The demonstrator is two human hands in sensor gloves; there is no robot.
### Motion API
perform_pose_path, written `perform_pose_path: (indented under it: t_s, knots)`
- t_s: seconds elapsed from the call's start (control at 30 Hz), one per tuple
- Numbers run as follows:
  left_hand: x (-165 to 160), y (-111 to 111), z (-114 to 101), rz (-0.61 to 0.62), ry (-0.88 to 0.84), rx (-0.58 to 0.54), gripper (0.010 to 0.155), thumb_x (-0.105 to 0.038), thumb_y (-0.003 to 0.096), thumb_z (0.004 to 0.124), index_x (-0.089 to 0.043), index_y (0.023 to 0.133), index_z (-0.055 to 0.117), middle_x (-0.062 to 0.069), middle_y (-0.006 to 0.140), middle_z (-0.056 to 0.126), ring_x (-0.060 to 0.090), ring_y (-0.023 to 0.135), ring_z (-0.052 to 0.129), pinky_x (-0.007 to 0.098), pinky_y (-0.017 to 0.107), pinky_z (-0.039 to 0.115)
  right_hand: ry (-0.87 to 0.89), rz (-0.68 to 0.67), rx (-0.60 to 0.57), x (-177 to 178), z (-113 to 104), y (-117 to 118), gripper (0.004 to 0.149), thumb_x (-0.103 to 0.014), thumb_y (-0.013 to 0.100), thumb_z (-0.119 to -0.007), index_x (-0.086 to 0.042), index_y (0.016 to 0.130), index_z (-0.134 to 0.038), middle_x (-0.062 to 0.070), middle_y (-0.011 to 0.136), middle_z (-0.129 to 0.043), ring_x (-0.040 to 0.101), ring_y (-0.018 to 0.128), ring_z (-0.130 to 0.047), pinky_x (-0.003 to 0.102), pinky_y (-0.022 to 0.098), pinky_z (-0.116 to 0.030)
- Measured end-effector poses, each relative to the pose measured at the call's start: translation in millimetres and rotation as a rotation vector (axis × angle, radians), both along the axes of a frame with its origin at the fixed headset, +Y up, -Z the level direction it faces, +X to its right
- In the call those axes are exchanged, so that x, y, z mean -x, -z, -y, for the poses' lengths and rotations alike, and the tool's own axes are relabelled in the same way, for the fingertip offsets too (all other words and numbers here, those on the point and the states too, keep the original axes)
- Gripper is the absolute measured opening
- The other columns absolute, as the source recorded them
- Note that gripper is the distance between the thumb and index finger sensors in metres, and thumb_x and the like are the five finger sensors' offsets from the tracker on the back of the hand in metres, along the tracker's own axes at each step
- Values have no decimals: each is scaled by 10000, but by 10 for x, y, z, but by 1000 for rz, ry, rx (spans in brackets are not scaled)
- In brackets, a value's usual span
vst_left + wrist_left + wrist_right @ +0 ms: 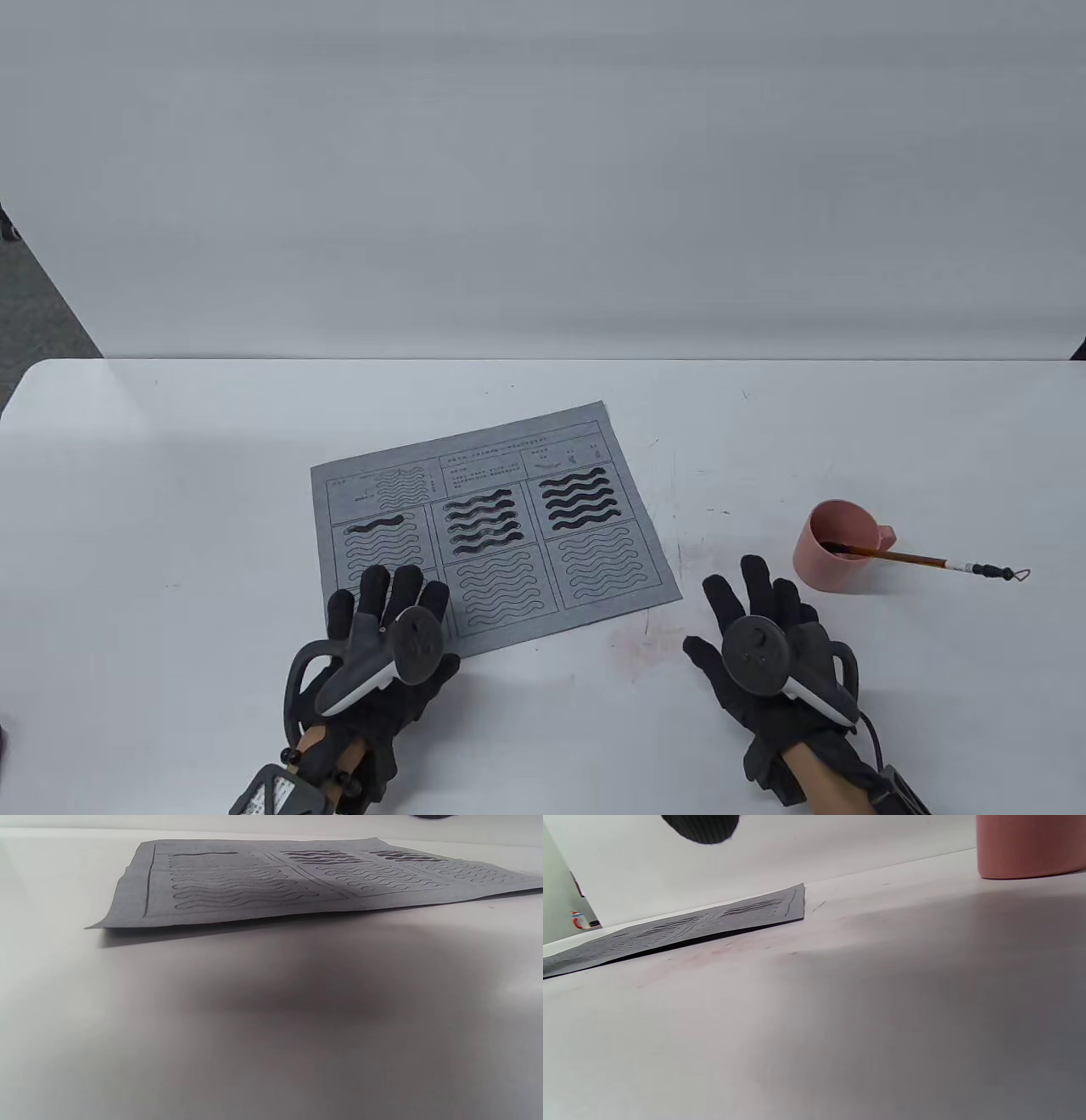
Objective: Trace patterns on water writing practice cloth with Chinese brush
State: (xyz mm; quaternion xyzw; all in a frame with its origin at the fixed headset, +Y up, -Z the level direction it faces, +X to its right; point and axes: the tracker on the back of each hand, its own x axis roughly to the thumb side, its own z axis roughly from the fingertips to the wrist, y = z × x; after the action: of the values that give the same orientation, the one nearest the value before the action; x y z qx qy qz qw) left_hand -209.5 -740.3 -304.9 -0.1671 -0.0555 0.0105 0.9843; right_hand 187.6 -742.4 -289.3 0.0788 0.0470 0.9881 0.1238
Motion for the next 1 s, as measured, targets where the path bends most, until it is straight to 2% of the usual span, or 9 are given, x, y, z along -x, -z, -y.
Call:
perform_pose_path:
  t_s: [0.17,0.33,0.43,0.5,0.57,0.67,0.77,0.87,1.0]
  knots:
    - [246,121,78,-113,23,53,788,-597,500,537,-425,1099,54,-50,1147,-147,339,1047,-200,658,723,-45,32,48,-3,-72,-23,16,711,-488,598,-566,-130,1114,-233,264,1109,45,710,940,-295,785,608,-266]
    - [615,249,187,-274,93,120,737,-490,547,595,-421,1109,124,-62,1185,-50,344,1066,-159,656,732,-28,28,100,-8,-148,-57,28,680,-486,600,-569,-161,1116,-269,245,1133,-4,701,945,-323,781,613,-284]
    - [863,278,283,-348,76,198,758,-538,523,583,-459,1093,89,-75,1181,-66,352,1061,-167,657,731,-30,16,194,-15,-232,-97,30,680,-486,605,-573,-108,1116,-330,257,1149,-88,684,945,-396,773,622,-332]
    - [982,282,340,-388,-54,244,760,-562,512,585,-492,1081,86,-82,1180,-66,361,1061,-159,656,732,-25,10,372,-54,-324,-163,-8,658,-480,608,-596,-37,1083,-491,275,1164,-262,630,942,-545,749,639,-430]
    - [1043,294,382,-408,-124,285,751,-562,505,596,-521,1077,111,-108,1172,-75,368,1060,-154,653,733,-24,53,430,-22,-422,-215,-12,632,-482,613,-599,-29,1053,-576,267,1166,-333,612,948,-557,741,647,-439]
    - [1048,305,367,-409,-133,314,746,-555,504,611,-543,1062,116,-131,1158,-95,380,1064,-131,654,738,-5,101,510,7,-613,-240,4,642,-490,614,-593,-35,1066,-561,265,1172,-316,611,958,-533,740,652,-431]
    - [980,298,342,-358,-106,318,737,-554,495,643,-578,1050,160,-167,1166,-62,377,1074,-111,655,742,9,150,587,52,-839,-214,40,681,-497,613,-586,-14,1086,-501,285,1171,-277,617,965,-508,743,653,-420]
    - [800,267,355,-283,-101,352,740,-578,482,661,-613,1028,162,-168,1155,-86,381,1069,-116,652,741,7,264,693,107,-1137,-165,43,738,-503,611,-578,33,1097,-432,325,1161,-241,628,967,-486,747,653,-410]
    - [446,220,357,-164,-57,342,755,-610,469,656,-592,1023,143,-152,1150,-99,383,1068,-110,652,741,19,474,739,109,-1406,-144,10,818,-508,604,-583,58,1107,-272,341,1141,-107,646,974,-403,757,653,-368]
